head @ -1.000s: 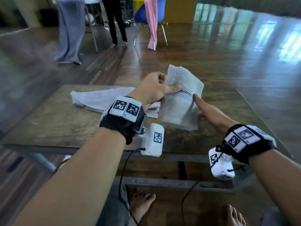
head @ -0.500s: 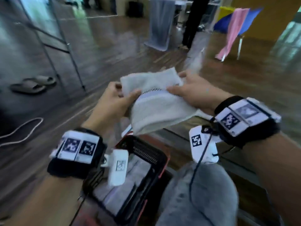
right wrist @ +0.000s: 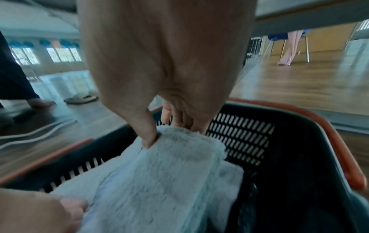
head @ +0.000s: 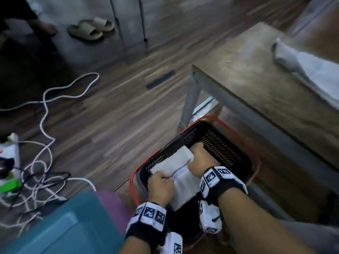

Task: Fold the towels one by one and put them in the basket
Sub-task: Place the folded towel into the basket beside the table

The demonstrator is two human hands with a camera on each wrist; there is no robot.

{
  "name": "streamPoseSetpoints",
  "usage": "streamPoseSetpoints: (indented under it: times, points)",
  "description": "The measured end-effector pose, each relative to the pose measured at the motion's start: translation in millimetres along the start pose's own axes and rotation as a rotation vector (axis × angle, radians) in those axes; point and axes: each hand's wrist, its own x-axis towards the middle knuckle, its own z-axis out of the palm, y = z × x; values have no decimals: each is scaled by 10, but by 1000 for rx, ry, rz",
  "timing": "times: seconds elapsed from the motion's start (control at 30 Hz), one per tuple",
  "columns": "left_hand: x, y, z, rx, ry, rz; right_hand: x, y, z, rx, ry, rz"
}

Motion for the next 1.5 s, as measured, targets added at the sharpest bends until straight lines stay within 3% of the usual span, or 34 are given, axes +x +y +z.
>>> streamPoseSetpoints:
  times: [0.27,0.6,0.73,0.87,0.97,1.07,1.17,1.27,1.4,1.5]
  points:
    - [77,59,258,210,-18,-263,283,369,391,64,-200,-11]
    - [-51,279,220,254,18,-225,234,487,209,123,-194,-12]
    - [-130,549,116,189,54,-12,91,164,-164,155,-191,-165]
    - [-343,1088,71,12,107,299,-251,-131,-1001,61,-233,-317]
    - [-535,1614,167,-36,79,504,-620,-136,-1808,36,-94,-395]
    - [-694,2135,362,57,-17,698,-982,92,-2568,54,132,-457]
    - [-905,2601,636,286,-157,868,-1163,566,-3108,96,341,-393]
    - [-1081,3008,968,488,-277,991,-1092,1188,-3374,70,468,-228]
    - [-1068,3400,1466,657,-347,1063,-848,1938,-3340,-83,540,42]
    - [-917,3547,1836,781,-333,1089,-674,2288,-3161,-141,538,104]
